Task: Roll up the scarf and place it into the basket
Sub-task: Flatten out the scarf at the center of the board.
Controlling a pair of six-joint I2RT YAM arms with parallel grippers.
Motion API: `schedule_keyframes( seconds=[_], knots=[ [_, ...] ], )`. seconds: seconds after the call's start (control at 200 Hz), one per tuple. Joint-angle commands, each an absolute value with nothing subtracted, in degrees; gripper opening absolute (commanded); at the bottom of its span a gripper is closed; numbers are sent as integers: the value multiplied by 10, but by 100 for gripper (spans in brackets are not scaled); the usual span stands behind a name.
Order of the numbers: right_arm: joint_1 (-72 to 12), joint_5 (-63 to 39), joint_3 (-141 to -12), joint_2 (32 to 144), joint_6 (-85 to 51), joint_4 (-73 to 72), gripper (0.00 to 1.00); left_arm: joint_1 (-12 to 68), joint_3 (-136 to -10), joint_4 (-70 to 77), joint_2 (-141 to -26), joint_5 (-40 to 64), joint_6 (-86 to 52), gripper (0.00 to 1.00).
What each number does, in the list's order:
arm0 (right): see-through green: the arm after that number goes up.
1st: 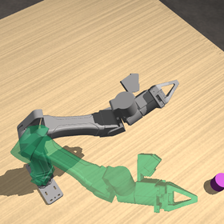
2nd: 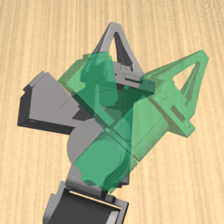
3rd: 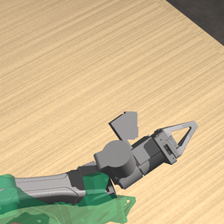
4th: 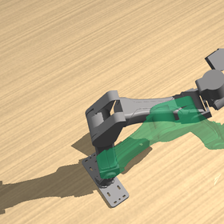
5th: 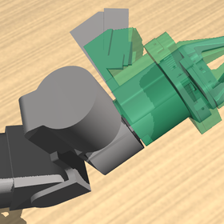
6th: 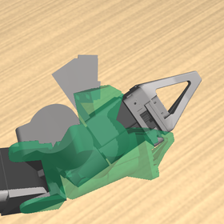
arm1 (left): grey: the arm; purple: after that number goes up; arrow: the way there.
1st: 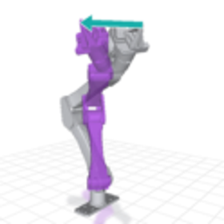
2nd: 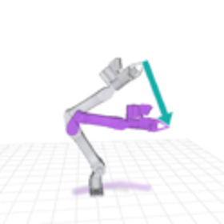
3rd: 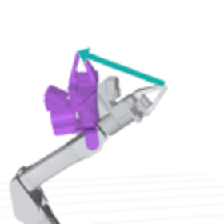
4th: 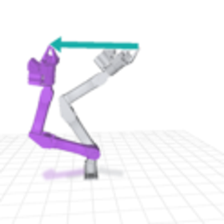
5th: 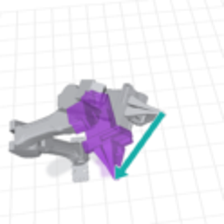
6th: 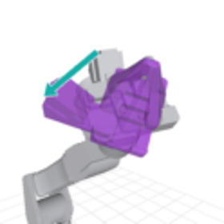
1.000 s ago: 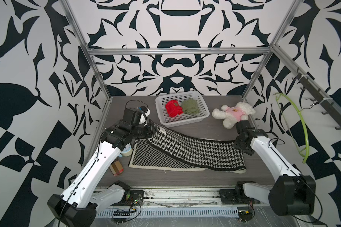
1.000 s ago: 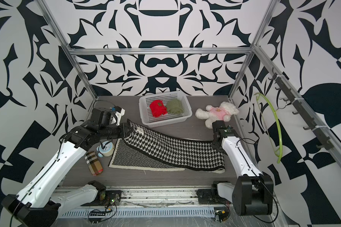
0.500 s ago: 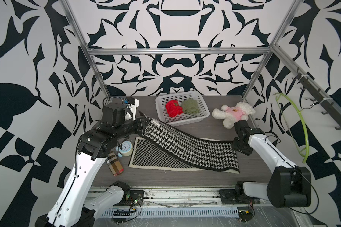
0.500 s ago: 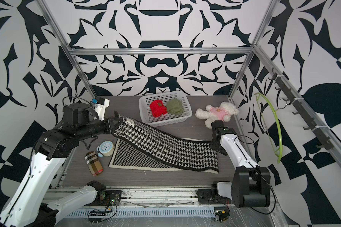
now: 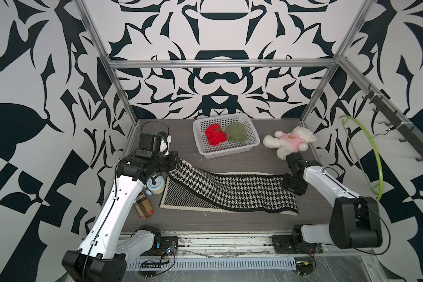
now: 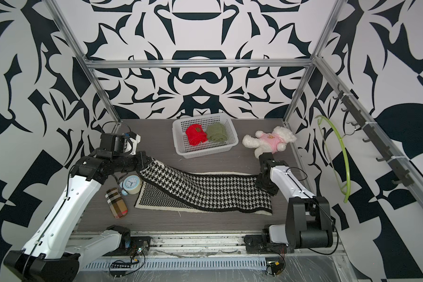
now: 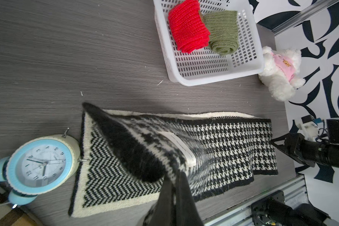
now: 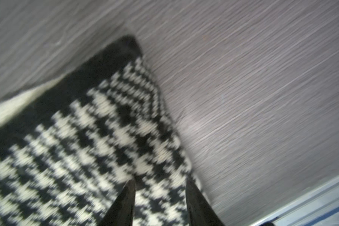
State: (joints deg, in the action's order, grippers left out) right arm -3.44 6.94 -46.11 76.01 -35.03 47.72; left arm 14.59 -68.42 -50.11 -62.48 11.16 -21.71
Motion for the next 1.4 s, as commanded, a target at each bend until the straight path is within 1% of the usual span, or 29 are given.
schedule_keyframes(
  seconds=[0.0, 0.135, 0.23, 0.355, 0.375, 0.445, 0.54, 0.665, 0.725, 0.845, 0.985, 1.045, 1.14, 1.24, 1.394],
  knots=[
    [-74, 43, -462, 715, -393, 469, 45, 140, -680, -471, -628, 141, -200, 0],
    [-94, 11, -448, 733, -403, 459, 46, 139, -724, -476, -613, 175, -208, 0],
    [-94, -3, -431, 774, -415, 435, 47, 138, -714, -471, -609, 148, -203, 0],
    [-86, 2, -437, 847, -444, 412, 49, 136, -690, -471, -622, 157, -204, 0],
    [-82, 5, -440, 858, -447, 411, 50, 136, -685, -453, -622, 158, -205, 0],
    [-62, 27, -452, 890, -456, 414, 50, 135, -669, -442, -622, 155, -206, 0],
    [-28, 64, -471, 902, -449, 429, 50, 134, -647, -435, -627, 159, -207, 0],
    [-11, 167, -532, 924, -421, 482, 50, 134, -609, -415, -641, 171, -228, 0],
    [-11, 197, -550, 937, -404, 497, 50, 134, -588, -396, -648, 183, -253, 0],
    [-11, 233, -568, 947, -381, 512, 50, 134, -544, -347, -670, 200, -295, 0],
    [-11, 211, -569, 940, -361, 501, 49, 134, -500, -281, -706, 206, -330, 3],
    [-11, 205, -569, 937, -356, 498, 49, 134, -499, -273, -723, 195, -334, 5],
    [-11, 200, -570, 925, -348, 501, 49, 134, -508, -300, -750, 161, -335, 4],
    [-11, 203, -567, 908, -343, 501, 49, 127, -505, -302, -725, 133, -334, 4],
    [-11, 199, -565, 918, -341, 499, 48, 123, -524, -285, -662, 164, -308, 6]
  ],
)
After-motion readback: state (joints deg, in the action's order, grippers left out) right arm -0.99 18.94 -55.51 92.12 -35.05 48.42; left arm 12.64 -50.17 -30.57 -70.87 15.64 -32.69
